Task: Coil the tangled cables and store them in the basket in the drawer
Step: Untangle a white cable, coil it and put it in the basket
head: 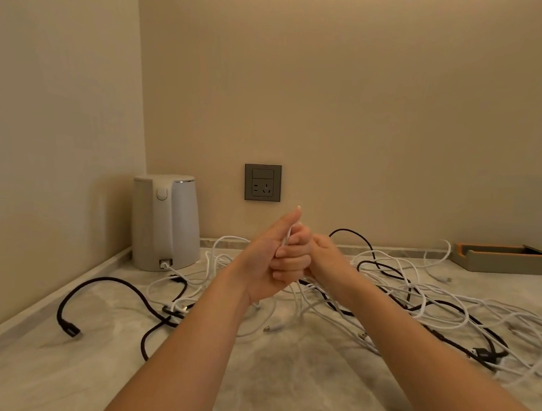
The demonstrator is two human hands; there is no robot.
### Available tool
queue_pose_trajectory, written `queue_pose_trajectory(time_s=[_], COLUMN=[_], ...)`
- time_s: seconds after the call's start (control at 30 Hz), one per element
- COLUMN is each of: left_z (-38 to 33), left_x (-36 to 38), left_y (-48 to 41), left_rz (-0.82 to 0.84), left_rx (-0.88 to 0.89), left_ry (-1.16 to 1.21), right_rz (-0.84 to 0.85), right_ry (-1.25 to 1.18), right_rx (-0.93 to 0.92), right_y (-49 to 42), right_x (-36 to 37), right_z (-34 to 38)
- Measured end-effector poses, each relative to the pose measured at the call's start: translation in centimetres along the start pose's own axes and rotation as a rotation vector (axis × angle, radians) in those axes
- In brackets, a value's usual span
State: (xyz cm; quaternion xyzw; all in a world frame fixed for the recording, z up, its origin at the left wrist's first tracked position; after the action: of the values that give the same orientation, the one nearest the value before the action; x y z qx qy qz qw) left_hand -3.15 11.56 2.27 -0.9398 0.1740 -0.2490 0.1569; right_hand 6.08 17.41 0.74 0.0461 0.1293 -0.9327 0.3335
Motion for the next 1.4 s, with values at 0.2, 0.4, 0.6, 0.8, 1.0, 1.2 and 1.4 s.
queue_pose_trajectory(time_s=[0.2, 0.4, 0.6, 0.8, 1.0, 1.2, 1.4], left_z=[-0.3, -1.8, -2.2, -1.8, -0.3, 0.6, 0.7], left_x=[0.0, -1.6, -3.7, -3.9, -1.8, -0.6, -0.4], left_y=[-0.4, 0.0, 0.4, 0.5, 0.1, -0.2, 0.2], left_rz=[-0.188, -0.491, -0.638, -0.62, -0.463, -0.27, -0.044], left_rx=[0.189, 0.435, 0.497, 0.418, 0.114, -0.04, -0.202], left_ry=[0.169, 0.109, -0.082, -0.353, -0.748, -0.663, -0.422], right_rz=[-0.017, 0.071, 0.043, -0.091, -0.467, -0.532, -0.337], right_ry=[0.296, 1.197, 1.345, 1.35, 1.26, 1.004, 0.729], right_rx=[-0.021, -0.169, -0.217, -0.333, -0.752, -0.692, -0.376], right_y=[-0.2, 1.3, 2.9, 3.4, 2.2, 1.1, -0.2], right_x=[0.5, 2.4, 1.8, 1.2, -0.2, -2.1, -3.4], right_z=[-0.6, 0.2, 3.4, 5.0, 4.3, 2.9, 1.0])
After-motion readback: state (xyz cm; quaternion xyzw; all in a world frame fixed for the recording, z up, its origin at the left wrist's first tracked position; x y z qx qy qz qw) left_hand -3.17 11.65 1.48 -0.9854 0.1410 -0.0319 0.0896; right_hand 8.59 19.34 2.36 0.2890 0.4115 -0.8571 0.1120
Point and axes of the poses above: each hand's wrist, its own y-axis away from the middle knuckle, its own x-axis out of the palm, z = x × y, the point moved 1 cm from there along -y, towards the middle knuckle, and after that the axes turned 9 degrees about x, right-handed, at the moved point
